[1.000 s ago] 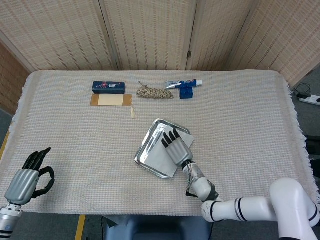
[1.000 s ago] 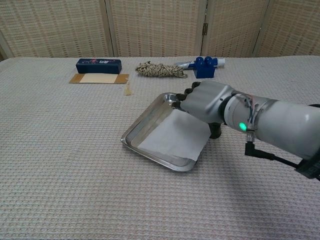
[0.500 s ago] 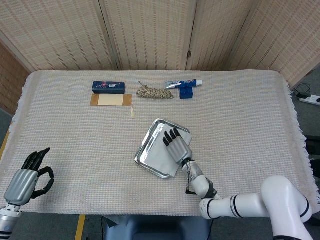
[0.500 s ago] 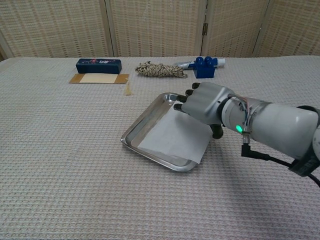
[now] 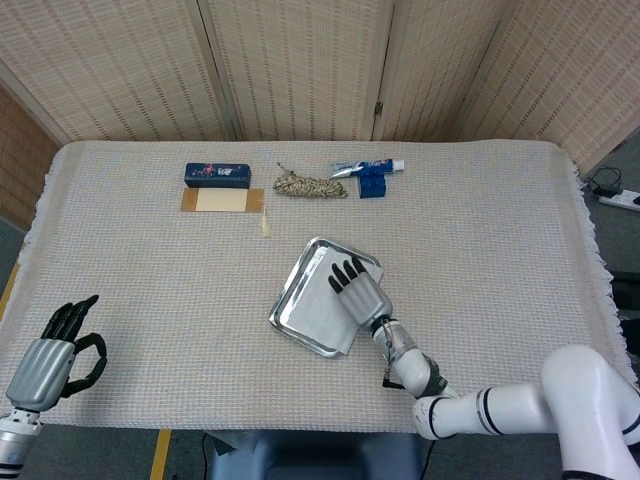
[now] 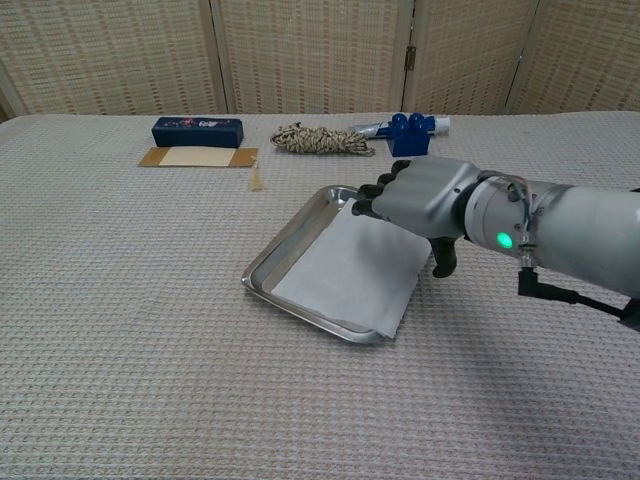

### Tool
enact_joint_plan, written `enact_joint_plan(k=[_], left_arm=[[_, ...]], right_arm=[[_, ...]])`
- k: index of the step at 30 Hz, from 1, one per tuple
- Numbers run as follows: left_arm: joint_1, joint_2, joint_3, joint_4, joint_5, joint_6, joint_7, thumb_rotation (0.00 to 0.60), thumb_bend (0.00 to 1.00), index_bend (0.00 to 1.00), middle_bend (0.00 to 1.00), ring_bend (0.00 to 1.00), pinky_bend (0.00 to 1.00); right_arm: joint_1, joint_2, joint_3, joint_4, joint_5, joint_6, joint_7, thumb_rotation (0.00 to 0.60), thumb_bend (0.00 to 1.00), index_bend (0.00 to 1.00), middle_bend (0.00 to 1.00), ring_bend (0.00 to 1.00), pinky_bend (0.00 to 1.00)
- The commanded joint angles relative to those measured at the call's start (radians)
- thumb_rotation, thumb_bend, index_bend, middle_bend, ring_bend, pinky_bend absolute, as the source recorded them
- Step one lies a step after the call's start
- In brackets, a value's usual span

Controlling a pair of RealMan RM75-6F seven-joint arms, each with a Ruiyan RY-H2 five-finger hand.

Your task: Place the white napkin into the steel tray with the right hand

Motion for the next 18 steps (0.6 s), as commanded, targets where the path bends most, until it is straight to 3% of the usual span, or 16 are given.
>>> enact_joint_plan(k=[1, 4, 5, 7, 10, 12, 15, 18], left_arm=[[0.0, -0.001, 0.0, 0.001, 0.0, 0.0, 0.002, 0.6, 0.48, 0.03, 0.0, 0.0, 0.0], [0.0, -0.004, 0.0, 0.002, -0.002, -0.002, 0.008, 0.6, 0.48, 0.03, 0.0, 0.0, 0.0], [0.0, -0.006, -0.001, 0.002, -0.004, -0.004, 0.013, 0.6, 0.48, 0.03, 0.0, 0.0, 0.0], [-0.001, -0.009, -0.002, 0.003, -0.008, -0.008, 0.02, 0.6, 0.48, 0.03, 0.0, 0.0, 0.0], [-0.002, -0.012, -0.004, 0.003, -0.01, -0.011, 0.027, 0.6, 0.48, 0.03, 0.0, 0.0, 0.0], [-0.002, -0.014, -0.004, 0.003, -0.009, -0.011, 0.029, 0.6, 0.48, 0.03, 0.0, 0.0, 0.0], [-0.003, -0.015, -0.004, 0.004, -0.011, -0.012, 0.032, 0.6, 0.49, 0.03, 0.0, 0.0, 0.0], [-0.002, -0.016, -0.006, 0.003, -0.017, -0.014, 0.034, 0.6, 0.53, 0.03, 0.0, 0.0, 0.0]], right_arm=[[-0.102, 0.116, -0.031, -0.127, -0.203, 0.031, 0.226, 0.6, 0.25, 0.0, 0.0, 0.0, 0.0], [-0.163, 0.164, -0.074, -0.143, -0.331, 0.065, 0.33, 0.6, 0.25, 0.0, 0.0, 0.0, 0.01], [-0.18, 0.181, -0.092, -0.145, -0.362, 0.077, 0.346, 0.6, 0.25, 0.0, 0.0, 0.0, 0.06], [-0.201, 0.2, -0.112, -0.145, -0.398, 0.089, 0.362, 0.6, 0.25, 0.0, 0.08, 0.17, 0.3], [-0.213, 0.223, -0.126, -0.157, -0.365, 0.052, 0.38, 0.6, 0.42, 0.0, 0.61, 0.74, 0.8], [-0.211, 0.232, -0.125, -0.155, -0.34, 0.021, 0.391, 0.6, 0.57, 0.0, 0.83, 0.9, 0.94], [-0.199, 0.238, -0.121, -0.149, -0.267, -0.025, 0.383, 0.6, 0.7, 0.0, 0.96, 0.99, 1.0], [-0.172, 0.24, -0.114, -0.161, -0.164, -0.077, 0.363, 0.6, 0.78, 0.0, 1.0, 1.0, 1.0]])
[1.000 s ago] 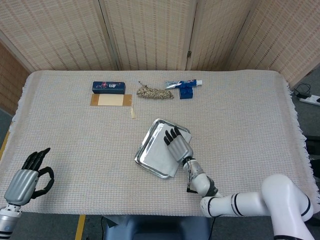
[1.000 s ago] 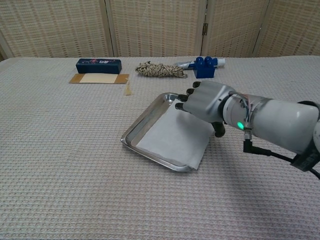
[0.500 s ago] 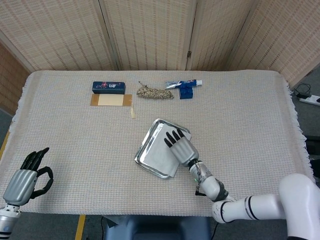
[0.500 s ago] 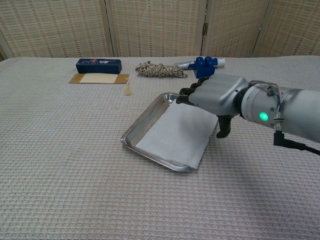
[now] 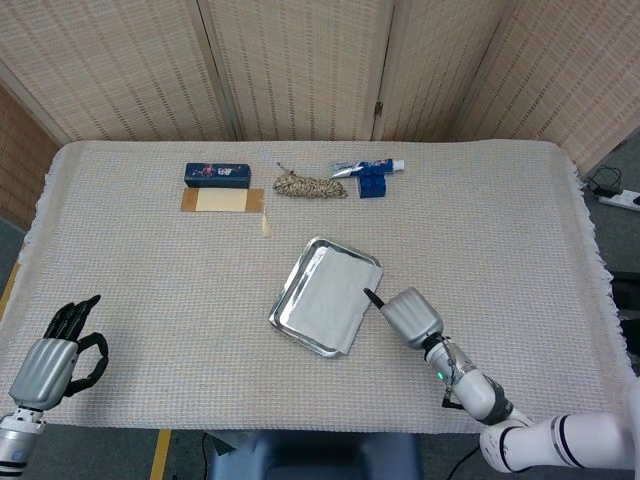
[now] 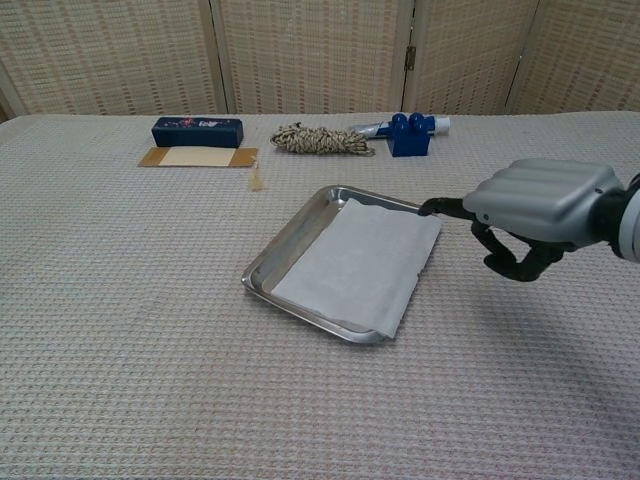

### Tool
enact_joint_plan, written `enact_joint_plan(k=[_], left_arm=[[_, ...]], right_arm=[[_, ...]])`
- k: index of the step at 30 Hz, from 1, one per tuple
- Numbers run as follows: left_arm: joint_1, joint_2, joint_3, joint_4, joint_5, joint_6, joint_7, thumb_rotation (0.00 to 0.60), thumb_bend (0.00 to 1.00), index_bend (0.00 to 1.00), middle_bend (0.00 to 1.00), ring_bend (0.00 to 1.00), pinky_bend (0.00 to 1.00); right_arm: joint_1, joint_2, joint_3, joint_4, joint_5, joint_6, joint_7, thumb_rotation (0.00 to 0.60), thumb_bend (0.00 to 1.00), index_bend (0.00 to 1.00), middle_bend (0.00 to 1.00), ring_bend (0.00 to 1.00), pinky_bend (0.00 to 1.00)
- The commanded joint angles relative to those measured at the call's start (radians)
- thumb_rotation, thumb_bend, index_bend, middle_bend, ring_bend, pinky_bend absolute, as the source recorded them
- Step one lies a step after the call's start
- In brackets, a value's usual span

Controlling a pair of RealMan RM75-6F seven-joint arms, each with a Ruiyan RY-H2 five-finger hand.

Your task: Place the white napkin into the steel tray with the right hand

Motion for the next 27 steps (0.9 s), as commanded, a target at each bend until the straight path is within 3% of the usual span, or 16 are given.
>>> enact_joint_plan(k=[1, 6, 27], left_arm=[[0.0, 0.0, -0.002, -0.001, -0.002, 0.0, 0.0, 0.6, 0.54, 0.03, 0.0, 0.0, 0.0], [0.002, 0.002, -0.002, 0.0, -0.005, 0.0, -0.007, 0.6, 0.54, 0.02, 0.0, 0.0, 0.0], [0.0, 0.005, -0.003, 0.002, -0.008, -0.004, -0.018, 0.6, 0.54, 0.0, 0.0, 0.0, 0.0]], right_arm=[[0.041, 0.011, 0.002, -0.015, 0.158, -0.082, -0.031, 0.6, 0.8, 0.0, 1.0, 1.0, 1.0], [0.083, -0.021, 0.01, -0.011, 0.251, -0.087, -0.071, 0.6, 0.86, 0.0, 1.0, 1.0, 1.0], [0.138, -0.141, 0.012, 0.12, 0.309, -0.112, -0.056, 0.6, 0.86, 0.0, 1.0, 1.0, 1.0]])
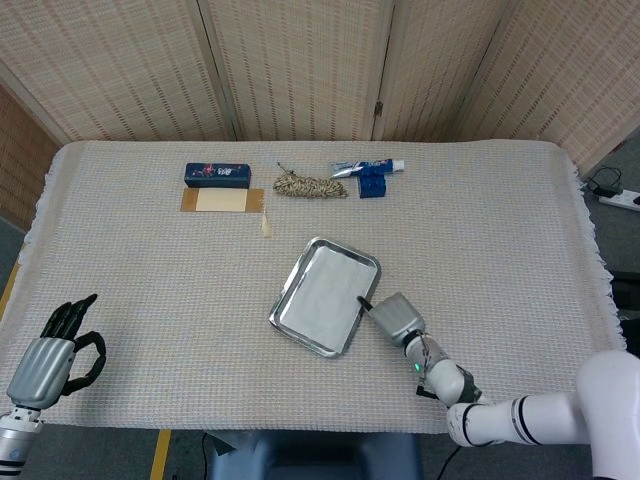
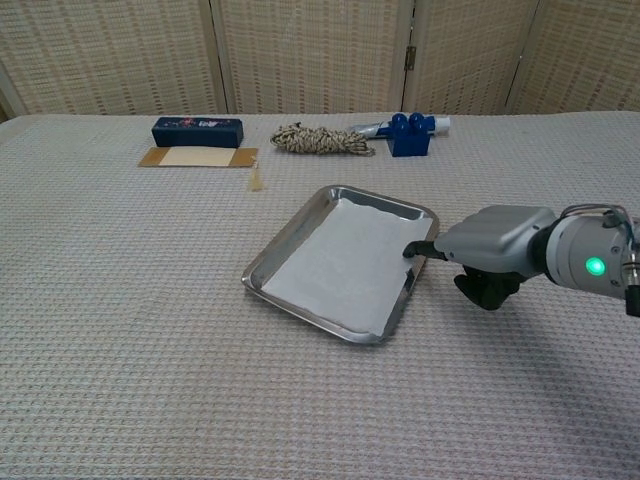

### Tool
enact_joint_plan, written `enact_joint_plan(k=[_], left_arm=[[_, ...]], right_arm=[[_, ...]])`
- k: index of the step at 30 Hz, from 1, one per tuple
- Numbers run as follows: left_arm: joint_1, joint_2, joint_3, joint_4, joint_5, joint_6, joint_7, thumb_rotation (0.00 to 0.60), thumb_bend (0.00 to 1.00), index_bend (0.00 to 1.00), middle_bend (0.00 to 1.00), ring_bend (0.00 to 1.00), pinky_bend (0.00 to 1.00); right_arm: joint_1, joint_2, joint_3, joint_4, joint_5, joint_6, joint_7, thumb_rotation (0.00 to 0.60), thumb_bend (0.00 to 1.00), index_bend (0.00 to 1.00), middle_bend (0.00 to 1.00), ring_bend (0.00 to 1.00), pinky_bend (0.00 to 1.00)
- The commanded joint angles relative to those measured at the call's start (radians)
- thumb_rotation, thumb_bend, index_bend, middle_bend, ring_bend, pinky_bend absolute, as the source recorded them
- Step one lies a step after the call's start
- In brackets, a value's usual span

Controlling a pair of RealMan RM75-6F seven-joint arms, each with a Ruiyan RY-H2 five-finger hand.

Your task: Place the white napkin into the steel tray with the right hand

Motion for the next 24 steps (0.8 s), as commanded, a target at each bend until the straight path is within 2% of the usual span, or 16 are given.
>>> enact_joint_plan(k=[1, 12, 24], left_arm=[[0.0, 0.001, 0.0, -0.001, 0.002, 0.001, -0.001, 0.6, 0.54, 0.0, 0.0, 0.0, 0.0], [0.001, 0.005, 0.001, -0.002, 0.005, 0.004, -0.009, 0.6, 0.54, 0.0, 0.0, 0.0, 0.0], [0.002, 0.002, 0.001, -0.004, 0.005, 0.005, 0.002, 0.6, 0.54, 0.0, 0.0, 0.0, 0.0]], right_arm=[[0.01, -0.015, 0.0, 0.012, 0.008, -0.004, -0.002, 0.6, 0.86, 0.0, 1.0, 1.0, 1.0], [0.022, -0.044, -0.007, 0.048, 0.019, -0.002, 0.007, 0.6, 0.86, 0.0, 1.0, 1.0, 1.0], [0.021, 0.002, -0.013, 0.01, -0.019, 0.008, 0.036, 0.6, 0.86, 0.0, 1.0, 1.0, 1.0]])
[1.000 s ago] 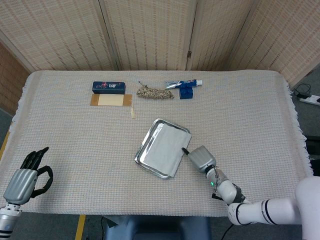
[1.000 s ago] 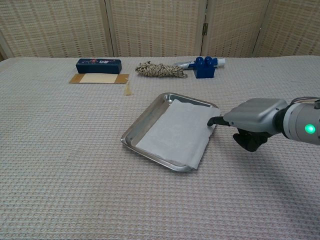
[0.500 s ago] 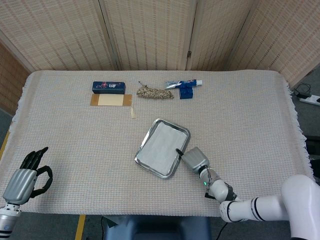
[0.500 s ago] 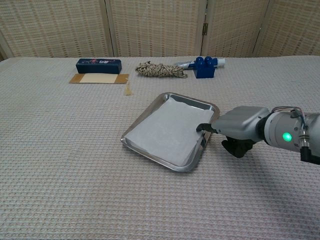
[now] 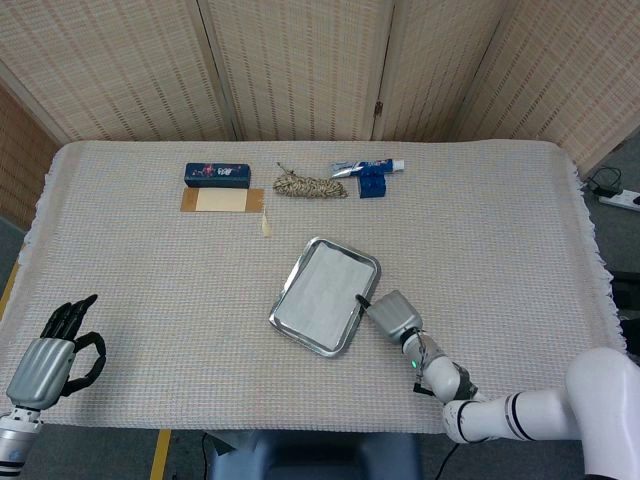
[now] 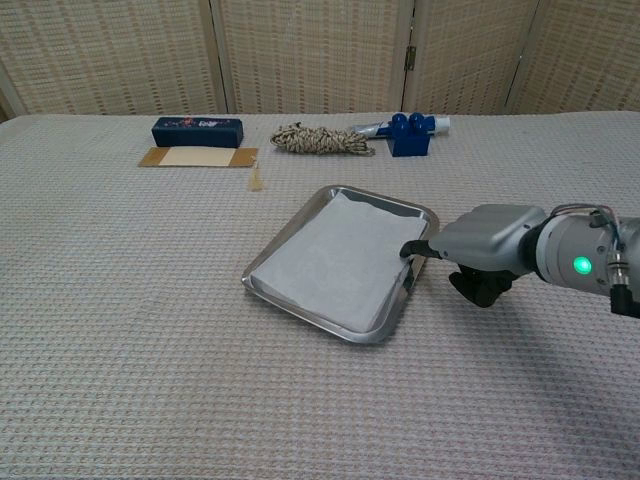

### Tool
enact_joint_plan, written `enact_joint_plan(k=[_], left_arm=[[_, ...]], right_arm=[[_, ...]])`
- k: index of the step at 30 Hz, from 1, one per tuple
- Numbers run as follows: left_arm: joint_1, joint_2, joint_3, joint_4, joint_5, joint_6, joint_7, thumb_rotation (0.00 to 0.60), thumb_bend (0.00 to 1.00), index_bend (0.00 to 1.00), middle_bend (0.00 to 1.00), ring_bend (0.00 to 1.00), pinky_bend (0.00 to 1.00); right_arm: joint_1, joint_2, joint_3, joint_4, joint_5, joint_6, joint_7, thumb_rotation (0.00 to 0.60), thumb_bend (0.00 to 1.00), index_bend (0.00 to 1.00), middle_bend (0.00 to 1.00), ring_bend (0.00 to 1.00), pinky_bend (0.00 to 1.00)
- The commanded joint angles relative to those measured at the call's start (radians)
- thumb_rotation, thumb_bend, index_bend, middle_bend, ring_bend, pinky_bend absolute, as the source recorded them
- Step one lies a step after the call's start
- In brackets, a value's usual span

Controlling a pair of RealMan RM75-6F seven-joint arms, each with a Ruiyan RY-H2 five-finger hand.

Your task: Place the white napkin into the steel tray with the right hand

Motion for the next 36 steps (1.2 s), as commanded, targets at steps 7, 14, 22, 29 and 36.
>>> enact_joint_plan(k=[7, 14, 22, 29, 36], left_arm=[[0.005, 0.002, -0.002, -0.001, 0.001, 0.011, 0.004, 0.6, 0.54, 0.02, 0.0, 0.0, 0.0], [0.007, -0.003, -0.003, -0.004, 0.005, 0.018, 0.02, 0.6, 0.54, 0.02, 0.0, 0.0, 0.0], [0.01, -0.016, -0.002, -0.002, 0.014, 0.026, 0.063, 0.6, 0.54, 0.0, 0.0, 0.0, 0.0], [0.004, -0.03, -0.007, 0.017, -0.003, 0.007, 0.095, 0.6, 0.54, 0.0, 0.0, 0.0, 0.0], [0.006, -0.042, -0.002, 0.014, 0.01, 0.011, 0.129, 0.6, 0.54, 0.0, 0.0, 0.0, 0.0]], right_arm=[[-0.091, 0.213, 0.066, -0.23, -0.185, -0.009, 0.287, 0.6, 0.85, 0.0, 0.72, 0.82, 0.86], [-0.327, 0.332, 0.028, -0.27, -0.645, 0.202, 0.653, 0.6, 0.55, 0.0, 0.09, 0.22, 0.38], [-0.592, 0.241, -0.061, 0.003, -0.968, 0.583, 0.825, 0.6, 0.52, 0.0, 0.0, 0.04, 0.22], [-0.758, 0.182, -0.105, 0.188, -1.008, 0.726, 0.784, 0.6, 0.47, 0.0, 0.0, 0.0, 0.03], [-0.795, 0.248, -0.089, 0.105, -1.012, 0.722, 0.701, 0.6, 0.45, 0.0, 0.0, 0.0, 0.0]])
